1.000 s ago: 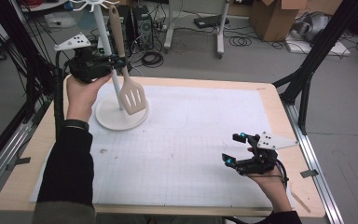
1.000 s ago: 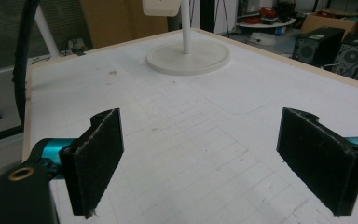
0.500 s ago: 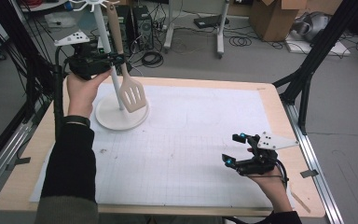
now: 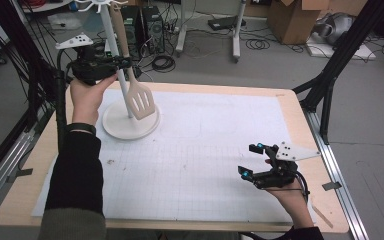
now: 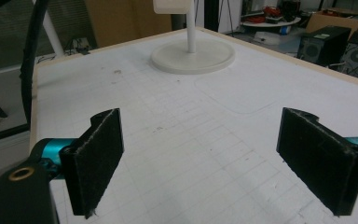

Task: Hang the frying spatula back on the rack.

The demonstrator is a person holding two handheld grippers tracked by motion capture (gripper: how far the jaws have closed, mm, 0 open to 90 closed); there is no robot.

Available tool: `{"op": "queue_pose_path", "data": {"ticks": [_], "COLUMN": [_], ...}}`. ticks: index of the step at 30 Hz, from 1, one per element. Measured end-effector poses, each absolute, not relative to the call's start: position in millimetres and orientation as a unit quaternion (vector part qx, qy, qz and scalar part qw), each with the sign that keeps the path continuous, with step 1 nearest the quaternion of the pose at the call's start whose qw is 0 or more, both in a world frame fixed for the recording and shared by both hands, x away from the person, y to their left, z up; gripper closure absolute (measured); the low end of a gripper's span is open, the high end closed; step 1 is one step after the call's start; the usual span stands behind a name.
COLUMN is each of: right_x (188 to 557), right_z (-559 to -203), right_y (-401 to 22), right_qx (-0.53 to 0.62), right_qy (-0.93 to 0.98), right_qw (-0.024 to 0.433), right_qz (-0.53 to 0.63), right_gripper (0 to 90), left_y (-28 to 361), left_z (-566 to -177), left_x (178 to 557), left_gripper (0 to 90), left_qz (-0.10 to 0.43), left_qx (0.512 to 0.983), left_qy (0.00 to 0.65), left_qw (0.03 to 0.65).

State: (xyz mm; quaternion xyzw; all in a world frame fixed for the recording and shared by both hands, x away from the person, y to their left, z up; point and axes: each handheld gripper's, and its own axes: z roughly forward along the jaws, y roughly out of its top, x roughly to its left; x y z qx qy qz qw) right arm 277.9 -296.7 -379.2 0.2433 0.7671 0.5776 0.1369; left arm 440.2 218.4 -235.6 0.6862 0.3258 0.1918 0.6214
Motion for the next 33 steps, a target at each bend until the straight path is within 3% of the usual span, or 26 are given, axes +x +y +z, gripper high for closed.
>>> {"op": "queue_pose_path", "data": {"ticks": [8, 14, 15, 19, 25, 33], "right_x": [277.1, 277.1, 277.4, 277.6, 277.1, 278.2], "right_z": [-379.1, -379.1, -379.2, -379.4, -380.0, -381.4], "right_y": [-296.1, -296.0, -296.1, -296.1, -294.3, -291.6], "right_qx": [0.244, 0.243, 0.243, 0.243, 0.244, 0.241], "right_qy": [0.768, 0.768, 0.769, 0.769, 0.772, 0.775], "right_qw": [0.135, 0.136, 0.137, 0.138, 0.137, 0.136], "right_qz": [0.577, 0.577, 0.576, 0.575, 0.571, 0.569], "right_gripper": [13.8, 13.8, 13.8, 13.8, 13.8, 13.7], "left_y": [220.7, 224.5, 224.4, 222.3, 226.3, 230.1], "left_z": [-240.5, -241.3, -239.9, -238.3, -244.0, -248.9], "left_x": [439.3, 435.5, 433.2, 426.2, 409.1, 369.4], "left_gripper": [76.1, 62.3, 53.4, 40.1, 31.0, 25.9], "left_qz": [0.197, 0.193, 0.193, 0.211, 0.212, 0.215], "left_qx": [0.683, 0.675, 0.676, 0.679, 0.674, 0.697], "left_qy": [0.331, 0.333, 0.333, 0.329, 0.319, 0.269], "left_qw": [0.621, 0.63, 0.628, 0.622, 0.632, 0.629]}}
